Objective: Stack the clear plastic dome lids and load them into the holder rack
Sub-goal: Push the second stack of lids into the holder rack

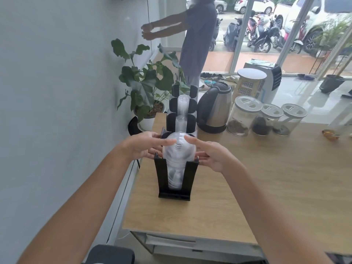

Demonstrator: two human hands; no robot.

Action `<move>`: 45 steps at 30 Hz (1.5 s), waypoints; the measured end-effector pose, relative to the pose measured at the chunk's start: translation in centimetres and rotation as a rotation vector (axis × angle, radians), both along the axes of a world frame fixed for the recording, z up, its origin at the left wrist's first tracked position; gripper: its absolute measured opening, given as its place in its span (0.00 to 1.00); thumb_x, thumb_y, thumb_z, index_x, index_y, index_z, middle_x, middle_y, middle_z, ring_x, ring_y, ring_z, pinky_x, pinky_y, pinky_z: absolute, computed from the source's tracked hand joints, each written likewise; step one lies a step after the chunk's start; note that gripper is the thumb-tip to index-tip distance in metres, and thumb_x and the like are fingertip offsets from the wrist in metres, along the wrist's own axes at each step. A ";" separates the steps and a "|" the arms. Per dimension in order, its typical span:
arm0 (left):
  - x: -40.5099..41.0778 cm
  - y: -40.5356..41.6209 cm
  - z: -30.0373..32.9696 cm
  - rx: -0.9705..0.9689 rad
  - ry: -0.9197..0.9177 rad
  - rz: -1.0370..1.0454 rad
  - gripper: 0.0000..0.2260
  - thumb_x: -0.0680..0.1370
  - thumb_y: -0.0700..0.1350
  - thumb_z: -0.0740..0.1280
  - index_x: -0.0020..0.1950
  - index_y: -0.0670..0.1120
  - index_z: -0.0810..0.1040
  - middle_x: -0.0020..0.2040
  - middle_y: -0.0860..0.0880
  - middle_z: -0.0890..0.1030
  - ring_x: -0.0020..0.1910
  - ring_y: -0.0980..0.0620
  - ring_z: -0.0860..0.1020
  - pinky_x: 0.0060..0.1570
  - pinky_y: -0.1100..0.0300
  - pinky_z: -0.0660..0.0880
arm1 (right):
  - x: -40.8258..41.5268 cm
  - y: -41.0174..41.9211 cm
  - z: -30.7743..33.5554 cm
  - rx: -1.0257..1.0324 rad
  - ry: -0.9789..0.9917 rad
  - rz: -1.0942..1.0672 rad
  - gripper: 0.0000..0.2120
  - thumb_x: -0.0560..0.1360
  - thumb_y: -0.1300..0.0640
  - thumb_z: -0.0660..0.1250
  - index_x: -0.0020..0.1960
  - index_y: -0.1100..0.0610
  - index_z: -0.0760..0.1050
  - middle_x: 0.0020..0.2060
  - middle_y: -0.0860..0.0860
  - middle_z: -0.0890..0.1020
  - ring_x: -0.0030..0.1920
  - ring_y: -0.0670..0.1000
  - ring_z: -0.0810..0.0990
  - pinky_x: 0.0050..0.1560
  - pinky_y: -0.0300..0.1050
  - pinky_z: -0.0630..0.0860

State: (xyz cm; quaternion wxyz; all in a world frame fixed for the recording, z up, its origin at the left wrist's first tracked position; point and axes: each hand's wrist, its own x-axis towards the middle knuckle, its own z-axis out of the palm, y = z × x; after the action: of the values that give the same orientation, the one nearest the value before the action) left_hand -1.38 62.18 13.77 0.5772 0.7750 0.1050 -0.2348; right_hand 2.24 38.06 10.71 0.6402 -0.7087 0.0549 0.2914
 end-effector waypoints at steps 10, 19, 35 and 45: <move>1.3 0.2 -5.2 -0.061 0.180 0.108 0.39 0.62 0.56 0.84 0.68 0.42 0.76 0.64 0.40 0.78 0.61 0.42 0.79 0.48 0.48 0.81 | -0.4 0.5 -3.9 -0.016 0.100 -0.049 0.59 0.43 0.33 0.86 0.67 0.61 0.77 0.60 0.57 0.84 0.60 0.57 0.83 0.52 0.51 0.83; 1.3 0.7 -7.9 -0.115 0.246 0.150 0.47 0.56 0.60 0.87 0.69 0.42 0.76 0.64 0.39 0.81 0.61 0.38 0.81 0.54 0.42 0.83 | -1.2 0.5 -6.0 0.037 0.143 -0.058 0.54 0.45 0.35 0.86 0.62 0.62 0.77 0.53 0.58 0.88 0.56 0.56 0.86 0.59 0.54 0.83; 0.5 1.3 -8.9 -0.223 0.245 0.154 0.50 0.56 0.61 0.86 0.72 0.43 0.73 0.63 0.37 0.82 0.57 0.37 0.84 0.53 0.43 0.83 | -1.2 1.2 -6.0 0.015 0.184 0.004 0.47 0.53 0.33 0.81 0.62 0.63 0.81 0.56 0.61 0.86 0.58 0.60 0.84 0.56 0.53 0.83; 0.2 1.1 -8.5 -0.235 0.229 0.131 0.46 0.60 0.61 0.84 0.72 0.44 0.72 0.61 0.38 0.84 0.58 0.38 0.84 0.53 0.44 0.82 | -1.6 1.4 -5.9 0.060 0.181 -0.016 0.45 0.56 0.39 0.84 0.65 0.62 0.79 0.60 0.60 0.84 0.61 0.59 0.81 0.63 0.57 0.80</move>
State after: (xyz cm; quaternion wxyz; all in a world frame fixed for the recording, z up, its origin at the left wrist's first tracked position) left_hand -1.21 63.28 5.22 0.6622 0.6620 0.1922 -0.2940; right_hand 0.69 39.49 4.80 0.6559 -0.6595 0.1095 0.3506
